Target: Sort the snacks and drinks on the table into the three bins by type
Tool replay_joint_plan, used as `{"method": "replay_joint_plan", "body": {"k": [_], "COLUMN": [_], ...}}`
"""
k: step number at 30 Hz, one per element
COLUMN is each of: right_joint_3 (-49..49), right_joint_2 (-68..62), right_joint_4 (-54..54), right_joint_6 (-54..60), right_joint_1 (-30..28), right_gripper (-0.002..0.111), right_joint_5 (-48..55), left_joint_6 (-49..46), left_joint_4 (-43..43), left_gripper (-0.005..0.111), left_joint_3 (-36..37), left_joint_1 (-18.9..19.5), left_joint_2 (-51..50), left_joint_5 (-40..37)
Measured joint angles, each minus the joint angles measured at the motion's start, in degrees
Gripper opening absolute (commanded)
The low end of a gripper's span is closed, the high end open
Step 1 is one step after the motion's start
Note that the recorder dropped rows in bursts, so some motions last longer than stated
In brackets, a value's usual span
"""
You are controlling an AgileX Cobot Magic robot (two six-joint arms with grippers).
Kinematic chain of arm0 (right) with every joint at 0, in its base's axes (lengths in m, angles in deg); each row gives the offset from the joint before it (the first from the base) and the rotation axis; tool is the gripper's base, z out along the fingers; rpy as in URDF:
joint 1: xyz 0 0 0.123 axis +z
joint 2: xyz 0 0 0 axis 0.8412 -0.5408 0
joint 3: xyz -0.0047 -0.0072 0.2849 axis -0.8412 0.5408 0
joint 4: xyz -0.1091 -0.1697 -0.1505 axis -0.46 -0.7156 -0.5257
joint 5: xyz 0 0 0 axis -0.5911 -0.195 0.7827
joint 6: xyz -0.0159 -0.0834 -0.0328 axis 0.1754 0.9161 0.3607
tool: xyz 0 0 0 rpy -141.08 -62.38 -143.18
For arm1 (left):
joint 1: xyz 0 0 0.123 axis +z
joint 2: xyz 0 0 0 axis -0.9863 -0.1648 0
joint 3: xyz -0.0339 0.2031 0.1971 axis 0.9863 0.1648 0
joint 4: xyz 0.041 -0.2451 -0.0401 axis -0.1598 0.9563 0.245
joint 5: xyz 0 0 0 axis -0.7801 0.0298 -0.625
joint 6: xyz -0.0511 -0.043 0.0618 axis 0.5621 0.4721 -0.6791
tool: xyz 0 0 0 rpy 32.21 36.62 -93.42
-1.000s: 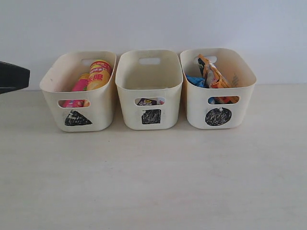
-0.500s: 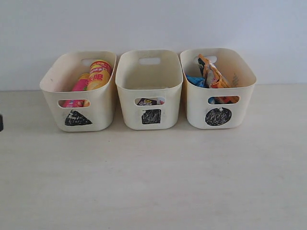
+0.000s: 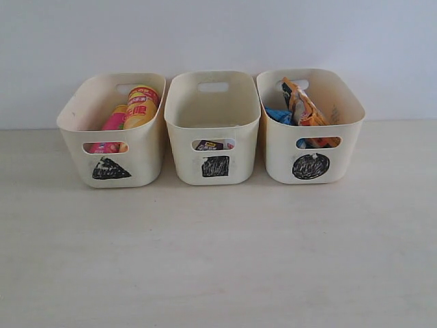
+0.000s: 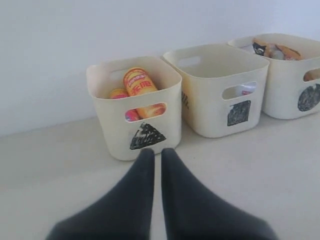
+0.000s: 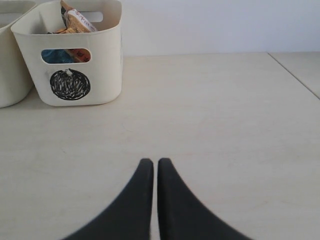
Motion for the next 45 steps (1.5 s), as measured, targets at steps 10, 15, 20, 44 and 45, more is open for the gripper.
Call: {"method": "replay_joint_plan", "body": {"k": [10, 15, 20, 44, 45], "right_joint_3": [0.0, 0.0, 0.0, 0.0, 0.0], "right_joint_2": [0.0, 0.0, 0.0, 0.0, 0.0], "right_joint_4": [0.0, 0.0, 0.0, 0.0, 0.0], "right_joint_6": [0.0, 0.0, 0.0, 0.0, 0.0], "right_joint_1": [0.0, 0.0, 0.0, 0.0, 0.0], "right_gripper": [0.000, 0.000, 0.000, 0.000, 0.000], "right_joint_5": [0.0, 0.0, 0.0, 0.0, 0.0], "left_joint_6": [1.1, 1.1, 1.1, 1.3, 1.3], "left_joint_4": [-0.4, -0.4, 0.3, 1.7, 1.7], "left_gripper": [0.004, 0.004, 0.004, 0.004, 0.004], "left_joint_3": [2.2, 2.8, 4.6, 4.6, 4.6], "left_joint_1": [6.1, 8.7, 10.7, 10.8, 10.8], "left_joint_2": [6.7, 10.4, 11.0, 11.1, 11.1], "left_joint_5": [-5.1, -7.4, -8.1, -11.8, -11.8]}}
